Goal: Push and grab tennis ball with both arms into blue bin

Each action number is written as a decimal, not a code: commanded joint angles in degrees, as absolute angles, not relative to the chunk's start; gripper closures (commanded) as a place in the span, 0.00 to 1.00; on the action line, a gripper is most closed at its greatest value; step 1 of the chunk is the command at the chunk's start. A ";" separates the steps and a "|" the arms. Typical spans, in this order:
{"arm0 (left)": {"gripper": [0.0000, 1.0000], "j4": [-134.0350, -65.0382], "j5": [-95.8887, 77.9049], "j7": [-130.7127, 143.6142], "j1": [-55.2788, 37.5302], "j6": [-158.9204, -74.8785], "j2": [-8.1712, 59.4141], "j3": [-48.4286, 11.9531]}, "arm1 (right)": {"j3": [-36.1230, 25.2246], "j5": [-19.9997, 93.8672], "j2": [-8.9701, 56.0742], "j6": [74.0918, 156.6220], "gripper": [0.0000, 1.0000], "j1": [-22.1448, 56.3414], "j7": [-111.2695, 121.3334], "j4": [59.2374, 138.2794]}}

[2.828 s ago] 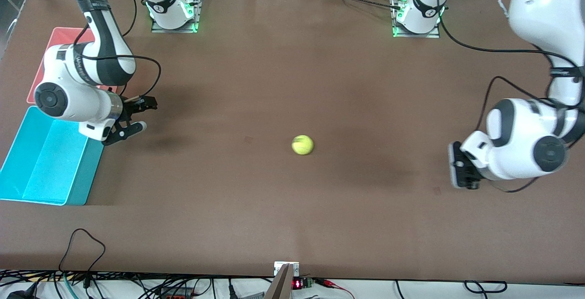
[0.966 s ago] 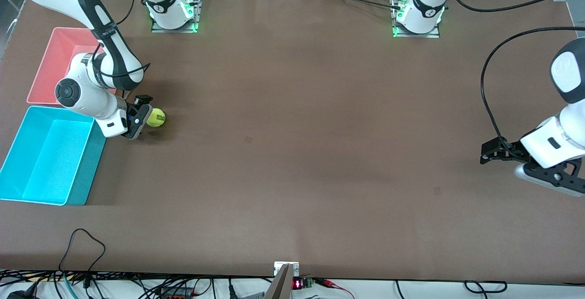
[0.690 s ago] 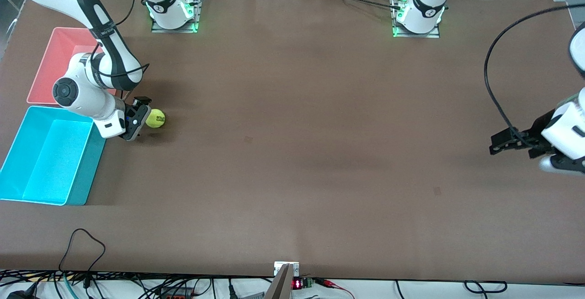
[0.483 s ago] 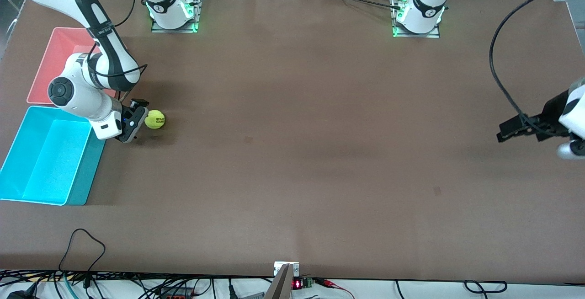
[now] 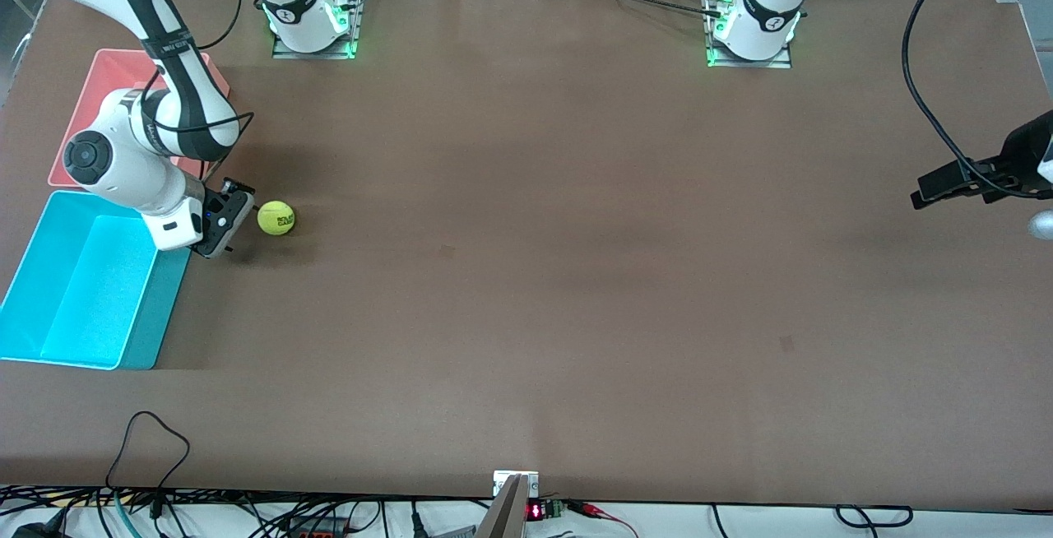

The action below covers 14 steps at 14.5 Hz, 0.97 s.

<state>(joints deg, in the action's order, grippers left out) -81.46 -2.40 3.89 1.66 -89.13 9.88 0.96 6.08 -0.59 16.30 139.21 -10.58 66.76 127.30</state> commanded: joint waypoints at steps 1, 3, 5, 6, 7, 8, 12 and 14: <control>0.00 -86.31 -0.88 2.30 1.67 -92.19 6.50 0.62 | 6.77 0.00 13.54 134.75 0.00 -11.16 65.84 127.70; 0.00 -86.13 -0.88 2.11 1.67 -92.20 6.59 0.62 | 6.94 0.09 13.36 130.89 0.00 -10.90 64.95 128.05; 0.00 -85.87 -0.97 2.28 1.67 -91.76 6.50 0.62 | 7.29 0.09 13.80 130.78 0.00 -10.90 64.95 128.67; 0.00 -85.87 -1.05 2.37 1.67 -91.76 6.59 0.62 | 7.29 0.09 14.06 131.39 0.00 -10.90 64.95 129.37; 0.00 -85.87 -0.97 2.37 1.67 -91.67 6.50 0.70 | 7.29 0.09 14.32 132.88 0.00 -10.90 64.95 130.33; 0.00 -85.78 -0.97 2.29 1.67 -91.58 6.50 0.62 | 7.29 0.09 14.59 134.89 0.00 -10.90 65.04 131.04; 0.00 -85.43 -1.05 1.93 1.58 -91.75 6.59 0.62 | 7.29 0.09 15.82 138.94 0.00 -10.55 65.21 131.22; 0.00 -85.17 -1.14 1.93 1.58 -91.93 6.94 0.70 | 7.29 0.00 16.43 140.88 0.00 -10.37 65.04 131.22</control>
<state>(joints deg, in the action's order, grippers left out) -83.88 -2.17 3.02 1.62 -91.10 8.43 0.80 6.84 -0.49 16.39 138.84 -10.38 65.40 130.63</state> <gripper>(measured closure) 0.000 0.000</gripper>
